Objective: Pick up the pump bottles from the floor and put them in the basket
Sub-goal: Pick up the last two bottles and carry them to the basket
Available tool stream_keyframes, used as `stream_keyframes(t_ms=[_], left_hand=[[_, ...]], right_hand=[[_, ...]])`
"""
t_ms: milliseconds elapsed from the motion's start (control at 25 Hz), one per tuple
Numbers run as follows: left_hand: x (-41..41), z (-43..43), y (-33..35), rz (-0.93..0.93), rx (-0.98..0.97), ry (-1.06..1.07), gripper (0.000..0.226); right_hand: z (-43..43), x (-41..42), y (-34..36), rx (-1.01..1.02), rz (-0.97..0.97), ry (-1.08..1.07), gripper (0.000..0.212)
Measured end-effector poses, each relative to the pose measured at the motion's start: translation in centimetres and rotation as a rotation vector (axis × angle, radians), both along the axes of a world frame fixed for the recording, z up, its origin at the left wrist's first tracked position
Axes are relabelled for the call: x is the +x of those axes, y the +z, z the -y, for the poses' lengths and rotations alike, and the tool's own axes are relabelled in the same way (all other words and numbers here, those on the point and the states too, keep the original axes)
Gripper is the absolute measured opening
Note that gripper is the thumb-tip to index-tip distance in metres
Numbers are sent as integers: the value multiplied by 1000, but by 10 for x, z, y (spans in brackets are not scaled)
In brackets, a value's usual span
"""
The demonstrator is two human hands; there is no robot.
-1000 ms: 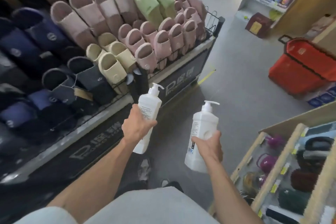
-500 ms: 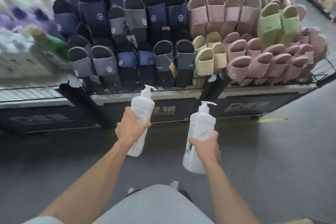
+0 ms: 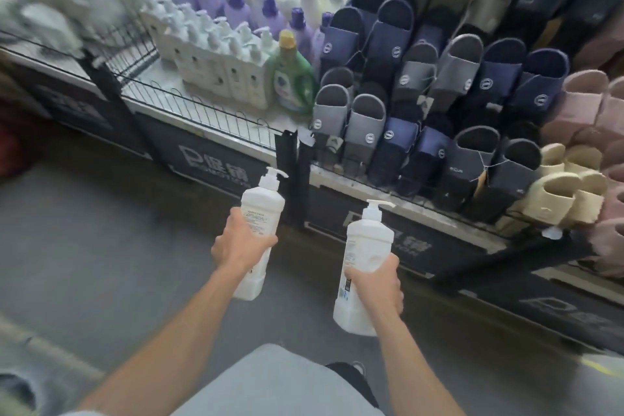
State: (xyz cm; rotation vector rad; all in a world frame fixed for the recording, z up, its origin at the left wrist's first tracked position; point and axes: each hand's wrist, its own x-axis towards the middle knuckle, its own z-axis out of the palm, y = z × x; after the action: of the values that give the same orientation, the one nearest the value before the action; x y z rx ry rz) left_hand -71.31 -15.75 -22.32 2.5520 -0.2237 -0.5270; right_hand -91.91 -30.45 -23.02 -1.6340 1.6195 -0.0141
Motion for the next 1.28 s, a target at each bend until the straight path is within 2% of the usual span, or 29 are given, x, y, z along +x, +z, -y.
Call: stream_keyframes(t_ms=[280, 680, 1040, 1280], left_hand=[[87, -88, 2, 7, -23, 223, 65], [228, -186, -1, 54, 27, 602, 67], [344, -274, 0, 28, 48, 958, 70], [391, -344, -9, 21, 23, 1099, 73]], right_hand=[[-38, 132, 1, -68, -18, 289, 67], [-99, 368, -8, -78, 19, 773, 69], [-161, 556, -20, -38, -5, 1045, 70], [-233, 653, -18, -36, 6, 1182, 74]])
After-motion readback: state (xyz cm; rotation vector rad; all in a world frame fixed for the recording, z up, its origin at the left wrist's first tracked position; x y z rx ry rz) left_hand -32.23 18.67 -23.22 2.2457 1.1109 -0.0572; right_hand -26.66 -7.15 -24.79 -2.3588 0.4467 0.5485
